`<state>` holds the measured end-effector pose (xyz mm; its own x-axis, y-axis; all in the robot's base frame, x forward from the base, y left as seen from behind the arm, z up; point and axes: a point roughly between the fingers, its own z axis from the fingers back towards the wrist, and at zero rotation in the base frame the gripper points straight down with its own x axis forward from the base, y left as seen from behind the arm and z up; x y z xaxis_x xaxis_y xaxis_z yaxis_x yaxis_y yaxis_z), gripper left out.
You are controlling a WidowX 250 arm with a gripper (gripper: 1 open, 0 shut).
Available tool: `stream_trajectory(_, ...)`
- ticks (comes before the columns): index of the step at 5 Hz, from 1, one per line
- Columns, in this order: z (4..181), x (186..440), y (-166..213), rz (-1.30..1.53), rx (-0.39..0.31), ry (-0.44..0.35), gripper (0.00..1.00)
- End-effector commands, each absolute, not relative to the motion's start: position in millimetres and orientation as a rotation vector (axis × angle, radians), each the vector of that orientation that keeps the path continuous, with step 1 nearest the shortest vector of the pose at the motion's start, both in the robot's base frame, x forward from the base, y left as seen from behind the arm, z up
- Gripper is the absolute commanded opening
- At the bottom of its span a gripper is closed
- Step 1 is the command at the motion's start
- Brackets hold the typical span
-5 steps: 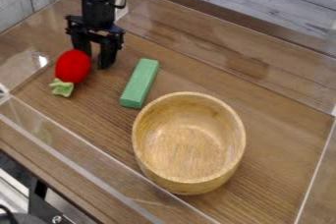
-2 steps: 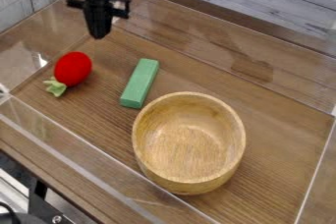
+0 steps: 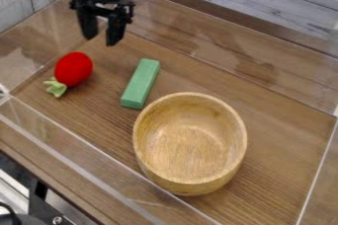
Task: Move the red object to the right side of the table
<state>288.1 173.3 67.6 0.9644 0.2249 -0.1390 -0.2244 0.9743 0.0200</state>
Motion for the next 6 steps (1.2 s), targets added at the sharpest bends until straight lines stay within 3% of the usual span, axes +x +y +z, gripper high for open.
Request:
stream_trajectory(1, 83.0, 285, 183, 0.258, 0.042, 0.097, 1.0)
stream_trajectory(3, 43.4, 278, 196, 0.344, 0.045, 0.171, 1.0)
stream_trajectory(4, 43.1, 275, 196, 0.322, 0.045, 0.172, 0.0)
stream_trajectory(6, 72.3, 263, 210, 0.342, 0.029, 0.144, 0.0)
